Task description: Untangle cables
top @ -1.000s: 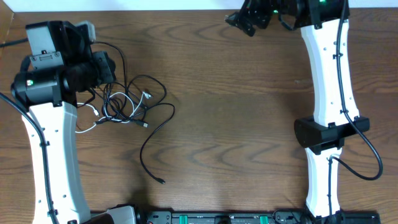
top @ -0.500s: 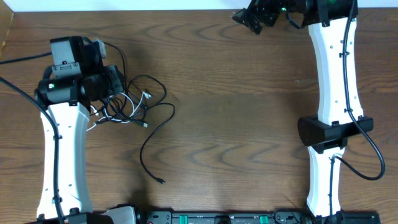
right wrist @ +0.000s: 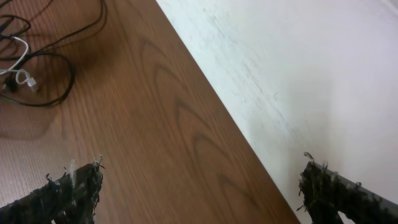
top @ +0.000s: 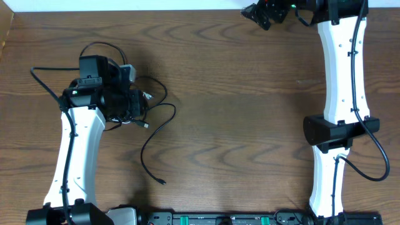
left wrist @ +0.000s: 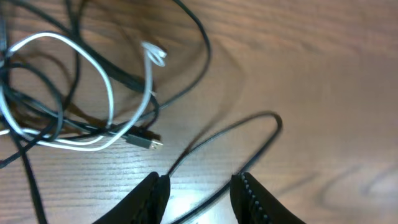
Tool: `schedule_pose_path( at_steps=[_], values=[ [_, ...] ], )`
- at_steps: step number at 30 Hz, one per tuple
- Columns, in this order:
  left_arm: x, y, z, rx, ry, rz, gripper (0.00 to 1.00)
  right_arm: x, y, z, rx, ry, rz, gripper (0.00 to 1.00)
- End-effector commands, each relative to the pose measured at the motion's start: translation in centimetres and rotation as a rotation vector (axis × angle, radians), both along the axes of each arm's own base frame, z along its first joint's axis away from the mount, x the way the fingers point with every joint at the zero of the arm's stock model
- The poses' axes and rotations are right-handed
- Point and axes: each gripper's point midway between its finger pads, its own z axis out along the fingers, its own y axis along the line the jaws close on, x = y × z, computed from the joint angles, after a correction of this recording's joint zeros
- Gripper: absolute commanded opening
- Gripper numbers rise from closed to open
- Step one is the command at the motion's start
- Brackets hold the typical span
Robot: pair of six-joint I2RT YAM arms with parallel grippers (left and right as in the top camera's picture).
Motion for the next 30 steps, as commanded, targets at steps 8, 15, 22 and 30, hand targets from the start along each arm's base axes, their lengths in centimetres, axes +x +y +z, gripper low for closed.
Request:
schedule_pose_path(
  at_steps=[8,15,22,30],
  values=[
    [-1.9,1.0,-1.0,0.125,0.030,-0.176,0.45,-0.2,-0.1,0.5,0.020,0.001,0.000,0.99],
    [-2.3,1.5,-2.4,0.155,0.054,-0.171,0.47,0.1,-0.4,0.7,0.022,-0.012,-0.006,0.99],
    [-1.6,1.6,-4.5,0.141,0.029,-0.104,0.27,0.2,-0.7,0.7,0.022,-0.011,-0.012,0.99],
    [2.6,0.6,-2.7,0.065,-0.108,0.079,0.10,0.3,-0.9,0.7,0.020,-0.013,-0.018,0.99]
  ],
)
